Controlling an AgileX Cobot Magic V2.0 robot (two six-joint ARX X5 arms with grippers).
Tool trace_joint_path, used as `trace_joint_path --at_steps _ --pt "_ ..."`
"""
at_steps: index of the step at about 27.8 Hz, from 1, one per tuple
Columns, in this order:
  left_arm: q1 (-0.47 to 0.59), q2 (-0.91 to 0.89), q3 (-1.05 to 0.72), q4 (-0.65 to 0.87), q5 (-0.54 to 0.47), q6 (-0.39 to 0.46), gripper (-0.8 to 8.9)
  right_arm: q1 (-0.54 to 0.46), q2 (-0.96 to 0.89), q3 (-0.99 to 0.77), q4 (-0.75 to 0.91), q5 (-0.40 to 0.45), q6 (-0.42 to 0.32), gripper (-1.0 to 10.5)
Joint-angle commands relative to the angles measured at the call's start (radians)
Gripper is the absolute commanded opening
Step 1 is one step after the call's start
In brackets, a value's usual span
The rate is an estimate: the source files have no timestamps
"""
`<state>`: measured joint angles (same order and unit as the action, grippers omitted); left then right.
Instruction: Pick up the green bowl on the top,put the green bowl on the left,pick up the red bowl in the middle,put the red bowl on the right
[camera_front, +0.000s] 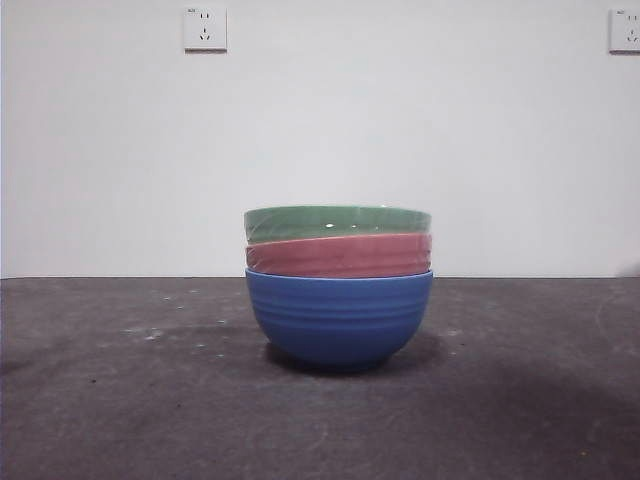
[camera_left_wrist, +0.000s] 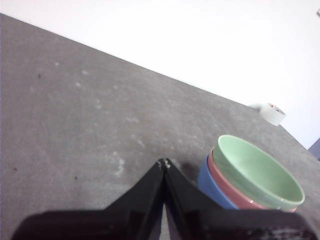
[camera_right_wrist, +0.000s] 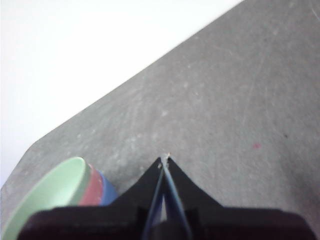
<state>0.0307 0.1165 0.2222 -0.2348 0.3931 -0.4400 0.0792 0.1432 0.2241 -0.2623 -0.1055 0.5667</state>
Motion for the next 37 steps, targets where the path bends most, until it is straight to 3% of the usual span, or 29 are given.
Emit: trace_joint_path --at_steps 1,9,15,19,23,30,31,33,37 --pt "0.003 0.067 0.051 0.002 -0.003 0.003 -0.07 0.0 0.063 0.074 -0.002 -0.002 -0.048 -0.1" --pt "0.003 0.302 0.249 -0.003 0.04 0.18 -0.08 0.0 0.283 0.286 -0.009 -0.134 -0.229 -0.1" --pt "0.003 0.517 0.428 -0.063 0.196 0.324 -0.08 0.0 0.475 0.446 -0.092 -0.285 -0.37 0.0" --pt "0.002 0.658 0.537 -0.146 0.312 0.364 -0.08 0.0 0.6 0.54 -0.215 -0.364 -0.492 0.0" --pt "-0.02 0.776 0.626 -0.254 0.411 0.437 -0.07 0.0 0.698 0.6 -0.32 -0.393 -0.589 0.0" --pt "-0.111 0.868 0.686 -0.304 0.406 0.449 0.13 0.001 0.753 0.606 -0.333 -0.393 -0.614 0.1" --pt "-0.13 0.875 0.689 -0.298 0.394 0.449 0.66 0.001 0.753 0.606 -0.333 -0.393 -0.614 0.3" --pt "-0.204 0.897 0.706 -0.284 0.337 0.447 2.87 0.001 0.753 0.606 -0.333 -0.393 -0.613 1.9" --pt "-0.374 0.985 0.781 -0.292 0.235 0.476 3.15 0.001 0.753 0.606 -0.333 -0.392 -0.6 2.3"
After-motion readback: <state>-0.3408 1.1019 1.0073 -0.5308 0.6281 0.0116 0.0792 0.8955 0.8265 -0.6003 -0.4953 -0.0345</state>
